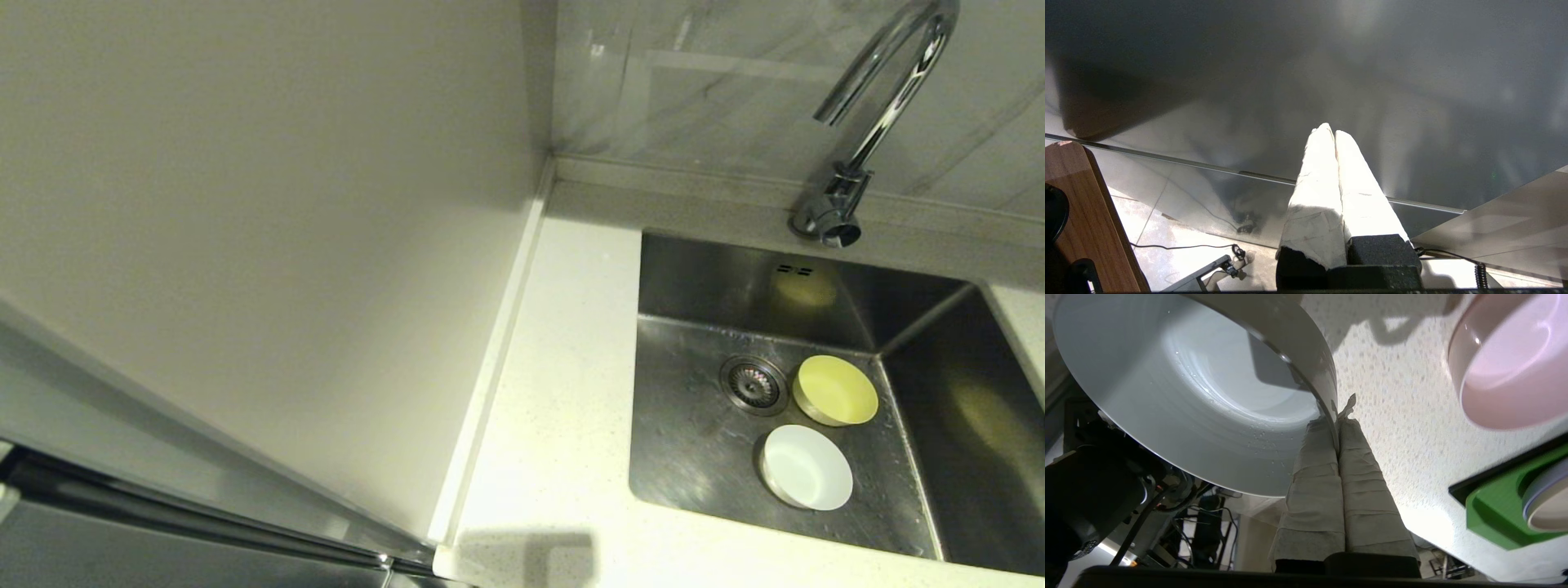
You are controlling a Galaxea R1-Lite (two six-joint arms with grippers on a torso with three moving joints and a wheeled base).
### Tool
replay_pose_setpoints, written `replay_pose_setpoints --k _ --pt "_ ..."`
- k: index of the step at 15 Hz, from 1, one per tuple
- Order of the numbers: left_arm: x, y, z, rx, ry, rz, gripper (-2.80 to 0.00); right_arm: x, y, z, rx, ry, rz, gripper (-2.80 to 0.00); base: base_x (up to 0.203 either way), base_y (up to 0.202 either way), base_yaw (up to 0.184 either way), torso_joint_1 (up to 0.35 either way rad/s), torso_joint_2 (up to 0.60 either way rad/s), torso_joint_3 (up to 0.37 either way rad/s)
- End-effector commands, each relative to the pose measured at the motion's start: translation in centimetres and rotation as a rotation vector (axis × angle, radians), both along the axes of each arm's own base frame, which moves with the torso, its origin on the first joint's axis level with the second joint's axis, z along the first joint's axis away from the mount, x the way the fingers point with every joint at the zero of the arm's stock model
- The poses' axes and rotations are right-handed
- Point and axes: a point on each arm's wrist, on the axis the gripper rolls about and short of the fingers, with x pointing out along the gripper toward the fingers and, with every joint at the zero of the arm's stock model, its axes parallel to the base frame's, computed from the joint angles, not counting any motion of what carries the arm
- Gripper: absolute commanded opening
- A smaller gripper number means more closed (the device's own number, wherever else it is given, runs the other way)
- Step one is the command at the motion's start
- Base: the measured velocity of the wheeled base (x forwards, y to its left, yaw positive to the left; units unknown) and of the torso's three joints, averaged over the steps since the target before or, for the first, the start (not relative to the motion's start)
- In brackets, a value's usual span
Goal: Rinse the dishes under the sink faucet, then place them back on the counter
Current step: Put a bowl into the sink
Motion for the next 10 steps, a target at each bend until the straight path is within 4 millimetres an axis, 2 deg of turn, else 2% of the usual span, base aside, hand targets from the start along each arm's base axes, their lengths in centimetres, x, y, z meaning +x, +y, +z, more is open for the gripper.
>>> replay_pose_setpoints --k 1,3,6,8,10 --pt "0.0 0.0 -0.1 -0.001 0.003 0.0 -2.8 -0.1 1.5 1.6 -0.035 0.015 -0.021 -2.8 0.0 0.0 0.0 0.0 0.0 0.0" --pt "0.0 0.0 -0.1 -0.001 0.003 0.0 -2.8 -0.4 2.7 2.9 -0.086 0.015 0.0 -2.8 0.0 0.0 0.0 0.0 0.0 0.0" --pt "0.0 0.0 -0.1 -0.001 0.003 0.0 -2.8 0.6 4.1 5.3 -0.191 -0.009 0.032 -2.8 0.0 0.0 0.0 0.0 0.0 0.0" --pt "0.0 0.0 -0.1 -0.001 0.003 0.0 -2.8 1.9 5.1 7.0 -0.286 -0.031 0.095 -2.8 0.0 0.0 0.0 0.0 0.0 0.0" --pt "0.0 0.0 -0.1 -0.001 0.003 0.0 -2.8 4.7 5.5 8.7 -0.383 -0.047 0.212 -2.8 0.0 0.0 0.0 0.0 0.0 0.0"
